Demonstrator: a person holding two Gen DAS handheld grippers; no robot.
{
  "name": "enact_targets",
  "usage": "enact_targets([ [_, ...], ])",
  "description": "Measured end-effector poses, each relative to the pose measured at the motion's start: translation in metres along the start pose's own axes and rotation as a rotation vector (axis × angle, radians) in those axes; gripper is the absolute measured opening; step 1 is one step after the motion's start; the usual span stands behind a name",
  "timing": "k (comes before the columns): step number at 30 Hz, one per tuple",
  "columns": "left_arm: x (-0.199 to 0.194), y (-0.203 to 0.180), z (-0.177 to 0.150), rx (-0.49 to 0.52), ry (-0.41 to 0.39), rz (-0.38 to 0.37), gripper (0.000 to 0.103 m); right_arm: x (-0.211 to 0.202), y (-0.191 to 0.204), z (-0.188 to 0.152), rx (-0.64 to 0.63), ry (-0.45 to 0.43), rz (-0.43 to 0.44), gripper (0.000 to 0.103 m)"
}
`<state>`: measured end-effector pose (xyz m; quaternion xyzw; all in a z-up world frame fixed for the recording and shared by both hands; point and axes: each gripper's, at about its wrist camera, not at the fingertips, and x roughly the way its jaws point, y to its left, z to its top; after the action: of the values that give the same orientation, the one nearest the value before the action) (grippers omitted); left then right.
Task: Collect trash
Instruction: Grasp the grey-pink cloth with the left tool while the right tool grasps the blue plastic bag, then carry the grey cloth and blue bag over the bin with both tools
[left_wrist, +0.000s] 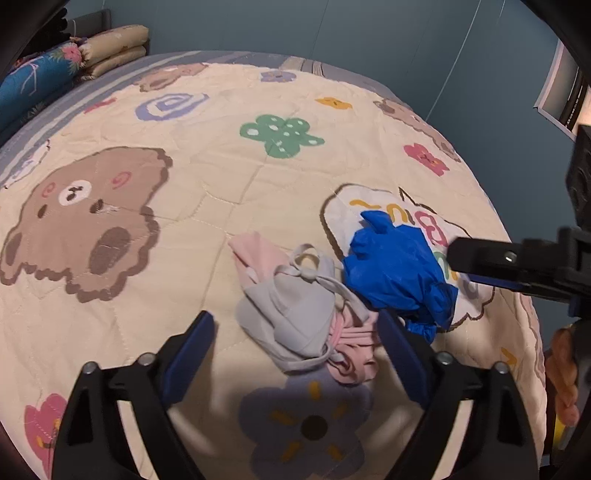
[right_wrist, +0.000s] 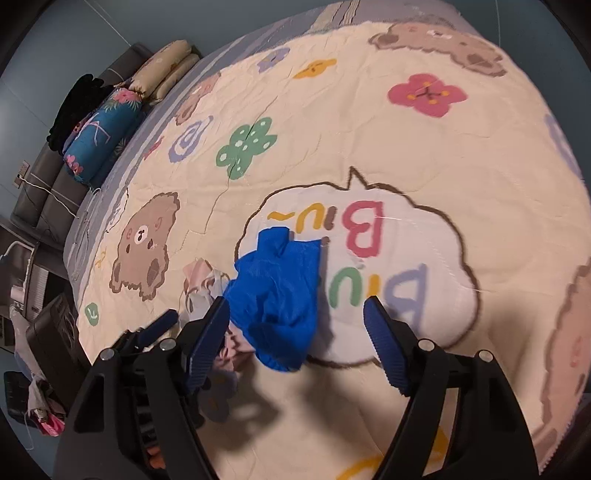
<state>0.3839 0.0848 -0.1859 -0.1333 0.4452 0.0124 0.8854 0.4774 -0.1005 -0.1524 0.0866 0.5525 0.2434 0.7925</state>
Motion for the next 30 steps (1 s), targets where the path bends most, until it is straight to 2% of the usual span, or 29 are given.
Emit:
enact_targets([
  [4,0.008,-0.002,-0.003,0.026,0.021,-0.013,0.067,0.019,0.001,0.005,0.002,0.040,0.000,0.067],
  [6,0.009,-0.002,-0.005,0.031,0.026,-0.035,0.053,0.027,0.002,0.007,0.010,0.052,0.004,0.065],
  [9,0.010,-0.003,-0.006,0.040,0.028,-0.055,0.036,0.035,0.008,0.007,0.000,0.064,0.012,0.055],
  [11,0.009,-0.004,-0.007,0.043,0.030,-0.065,0.030,0.040,0.016,0.005,-0.023,0.078,0.011,0.050],
  [13,0.007,-0.004,-0.007,0.040,0.029,-0.071,0.027,0.044,0.020,0.004,-0.039,0.091,0.011,0.045],
  [14,0.006,-0.004,-0.007,0.040,0.030,-0.074,0.026,0.047,0.023,0.003,-0.049,0.099,0.014,0.034],
  [17,0.000,-0.003,-0.008,0.041,0.030,-0.082,0.024,0.042,0.027,0.001,-0.056,0.076,0.015,0.020],
  [20,-0.008,-0.002,-0.008,0.040,0.029,-0.092,0.023,0.033,0.030,0.000,-0.056,0.059,0.025,0.016],
  [30,-0.052,-0.009,-0.013,0.080,-0.033,-0.100,0.023,-0.018,0.025,-0.010,-0.025,-0.012,0.070,0.014],
])
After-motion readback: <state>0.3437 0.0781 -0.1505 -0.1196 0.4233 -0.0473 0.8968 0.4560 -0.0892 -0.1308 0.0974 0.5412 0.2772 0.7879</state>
